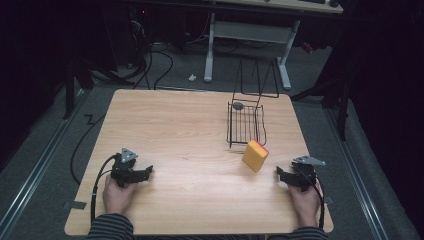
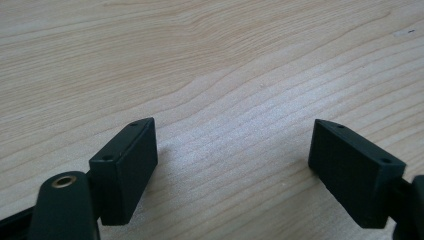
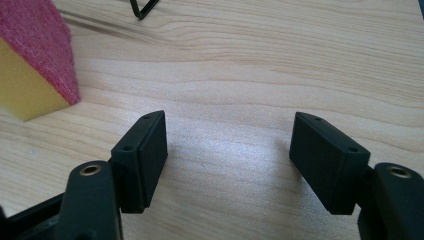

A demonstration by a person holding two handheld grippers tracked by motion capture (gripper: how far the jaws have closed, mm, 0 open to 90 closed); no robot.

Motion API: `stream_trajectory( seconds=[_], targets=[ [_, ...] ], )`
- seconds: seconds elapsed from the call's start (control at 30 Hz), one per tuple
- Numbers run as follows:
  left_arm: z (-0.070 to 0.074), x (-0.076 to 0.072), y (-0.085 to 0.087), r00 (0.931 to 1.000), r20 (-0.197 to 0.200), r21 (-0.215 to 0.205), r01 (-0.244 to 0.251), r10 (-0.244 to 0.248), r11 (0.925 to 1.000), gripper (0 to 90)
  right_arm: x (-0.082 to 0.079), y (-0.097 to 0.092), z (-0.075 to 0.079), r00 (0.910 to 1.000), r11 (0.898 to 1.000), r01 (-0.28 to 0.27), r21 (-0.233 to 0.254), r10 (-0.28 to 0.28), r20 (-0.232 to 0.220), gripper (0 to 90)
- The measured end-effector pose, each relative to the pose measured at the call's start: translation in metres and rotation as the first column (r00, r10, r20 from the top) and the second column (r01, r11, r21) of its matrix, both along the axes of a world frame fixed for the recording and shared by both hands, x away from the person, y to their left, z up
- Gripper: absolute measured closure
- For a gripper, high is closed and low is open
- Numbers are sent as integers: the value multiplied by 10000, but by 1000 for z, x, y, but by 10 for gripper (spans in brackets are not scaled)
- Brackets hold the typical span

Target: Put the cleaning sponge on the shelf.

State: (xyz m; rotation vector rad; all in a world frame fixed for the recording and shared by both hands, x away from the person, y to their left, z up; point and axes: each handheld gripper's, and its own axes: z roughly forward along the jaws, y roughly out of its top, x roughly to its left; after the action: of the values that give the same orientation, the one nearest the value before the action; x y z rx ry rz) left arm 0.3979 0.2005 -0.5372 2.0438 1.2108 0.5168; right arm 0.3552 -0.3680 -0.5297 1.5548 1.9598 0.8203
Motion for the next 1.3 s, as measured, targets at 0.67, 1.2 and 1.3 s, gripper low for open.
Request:
stream_trajectory(
  seconds=[0.67, 1.2, 1.3],
  targets=[
    [0, 0, 0, 10000, -8, -6, -64, 64, 10000, 202, 0, 0, 0, 10000, 10000, -5, 10, 6, -39, 317],
    [0, 0, 0, 10000, -7, -14, -73, 73, 10000, 203, -10, -2, 9, 9968, 9974, -101, 715, 44, 794, 363],
    [0, 0, 0, 10000, -6, -16, -73, 73, 10000, 203, -14, -2, 12, 9956, 9974, -135, 706, 68, 938, 364]
  ],
)
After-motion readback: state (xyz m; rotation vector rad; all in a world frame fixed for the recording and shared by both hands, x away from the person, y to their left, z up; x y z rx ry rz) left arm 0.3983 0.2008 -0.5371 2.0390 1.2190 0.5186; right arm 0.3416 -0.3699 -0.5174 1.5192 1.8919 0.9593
